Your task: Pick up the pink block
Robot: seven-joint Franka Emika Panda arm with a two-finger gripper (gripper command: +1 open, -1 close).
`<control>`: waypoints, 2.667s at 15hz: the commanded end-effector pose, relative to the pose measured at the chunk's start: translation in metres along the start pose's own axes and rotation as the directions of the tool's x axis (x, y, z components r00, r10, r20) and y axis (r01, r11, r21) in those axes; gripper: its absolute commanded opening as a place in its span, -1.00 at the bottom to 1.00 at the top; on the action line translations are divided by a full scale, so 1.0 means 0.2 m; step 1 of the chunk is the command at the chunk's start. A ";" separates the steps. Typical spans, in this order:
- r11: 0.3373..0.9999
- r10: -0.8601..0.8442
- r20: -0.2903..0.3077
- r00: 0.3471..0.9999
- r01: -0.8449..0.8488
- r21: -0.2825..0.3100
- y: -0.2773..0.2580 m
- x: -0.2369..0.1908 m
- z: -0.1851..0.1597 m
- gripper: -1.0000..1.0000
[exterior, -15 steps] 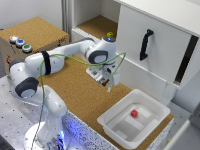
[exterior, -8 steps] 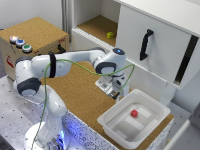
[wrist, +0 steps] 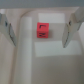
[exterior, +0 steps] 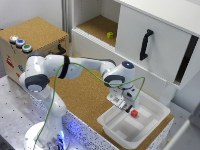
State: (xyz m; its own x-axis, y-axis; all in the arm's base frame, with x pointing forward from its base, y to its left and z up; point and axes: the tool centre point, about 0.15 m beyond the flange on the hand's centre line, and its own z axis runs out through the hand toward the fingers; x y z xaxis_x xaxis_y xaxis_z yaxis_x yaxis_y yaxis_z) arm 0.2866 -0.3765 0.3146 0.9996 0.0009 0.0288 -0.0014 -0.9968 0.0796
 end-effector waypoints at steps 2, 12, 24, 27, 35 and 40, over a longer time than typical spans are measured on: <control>0.992 -0.056 -0.014 0.998 0.058 0.110 0.17 0.26 0.23 1.00; 0.985 -0.047 -0.068 0.997 0.057 0.160 0.13 0.54 0.42 1.00; 0.985 -0.054 -0.036 0.998 0.060 0.164 -0.02 0.50 0.50 1.00; 0.986 -0.065 -0.021 0.998 0.067 0.150 -0.05 0.54 0.54 1.00; 0.992 -0.035 -0.015 0.999 0.037 0.124 -0.02 0.58 0.54 -1.00; 0.992 -0.023 -0.003 1.000 0.023 0.121 -0.02 0.55 0.54 -1.00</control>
State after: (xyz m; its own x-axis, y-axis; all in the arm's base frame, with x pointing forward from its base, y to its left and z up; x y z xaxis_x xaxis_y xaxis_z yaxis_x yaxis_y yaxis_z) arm 0.3874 -0.3761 0.2198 0.9971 0.0446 0.0623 0.0461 -0.9987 -0.0230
